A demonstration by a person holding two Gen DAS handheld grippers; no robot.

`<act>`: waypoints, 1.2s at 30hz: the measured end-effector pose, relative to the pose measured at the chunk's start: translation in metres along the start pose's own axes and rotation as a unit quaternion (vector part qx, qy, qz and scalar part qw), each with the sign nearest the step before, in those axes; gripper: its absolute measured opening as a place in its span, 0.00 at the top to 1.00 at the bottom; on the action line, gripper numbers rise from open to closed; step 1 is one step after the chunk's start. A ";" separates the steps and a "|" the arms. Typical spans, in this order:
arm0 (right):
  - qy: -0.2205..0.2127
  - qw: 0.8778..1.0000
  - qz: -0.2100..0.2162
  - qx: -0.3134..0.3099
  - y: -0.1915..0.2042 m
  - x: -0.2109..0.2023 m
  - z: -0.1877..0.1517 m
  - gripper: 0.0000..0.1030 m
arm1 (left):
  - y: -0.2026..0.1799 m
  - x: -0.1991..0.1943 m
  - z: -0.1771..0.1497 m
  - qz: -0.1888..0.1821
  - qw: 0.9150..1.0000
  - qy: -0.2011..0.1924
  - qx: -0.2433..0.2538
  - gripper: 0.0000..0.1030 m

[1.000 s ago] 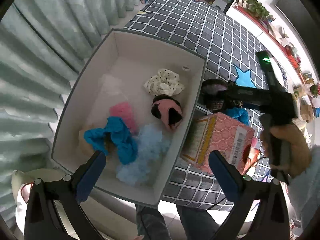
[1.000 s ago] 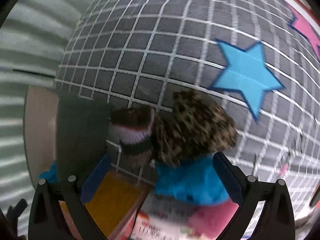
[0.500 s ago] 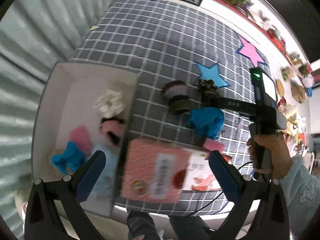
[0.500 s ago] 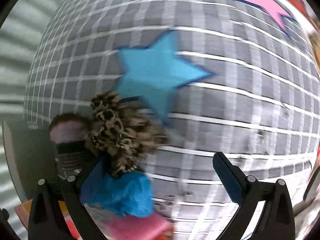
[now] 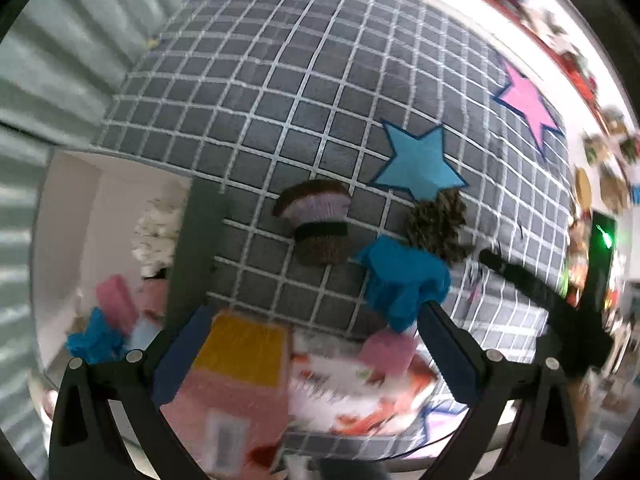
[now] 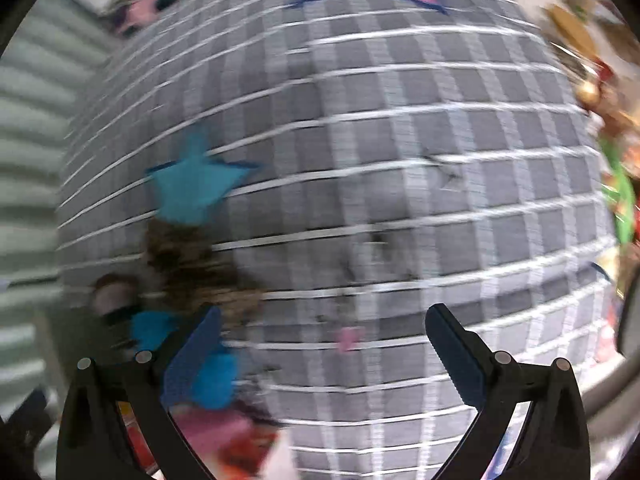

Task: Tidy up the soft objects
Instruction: 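Grasp the leopard-print fabric with the right tool while the left tool grasps the brown-white knit hat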

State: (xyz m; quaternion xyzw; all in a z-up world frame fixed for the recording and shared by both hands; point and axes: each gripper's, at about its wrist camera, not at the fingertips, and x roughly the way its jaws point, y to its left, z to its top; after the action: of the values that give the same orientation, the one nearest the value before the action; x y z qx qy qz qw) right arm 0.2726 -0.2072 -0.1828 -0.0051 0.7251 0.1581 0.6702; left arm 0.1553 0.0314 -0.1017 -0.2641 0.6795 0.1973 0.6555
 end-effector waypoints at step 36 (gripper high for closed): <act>0.067 0.984 -0.121 -0.116 0.078 0.106 0.061 0.00 | -0.020 0.150 0.043 0.090 0.989 0.101 -0.061 0.00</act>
State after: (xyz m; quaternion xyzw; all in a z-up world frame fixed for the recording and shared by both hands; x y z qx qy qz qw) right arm 0.3037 -0.0975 -0.2716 -0.1807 0.7390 0.1581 0.6295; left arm 0.2019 0.0271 -0.2521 -0.2596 0.7500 0.2687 0.5457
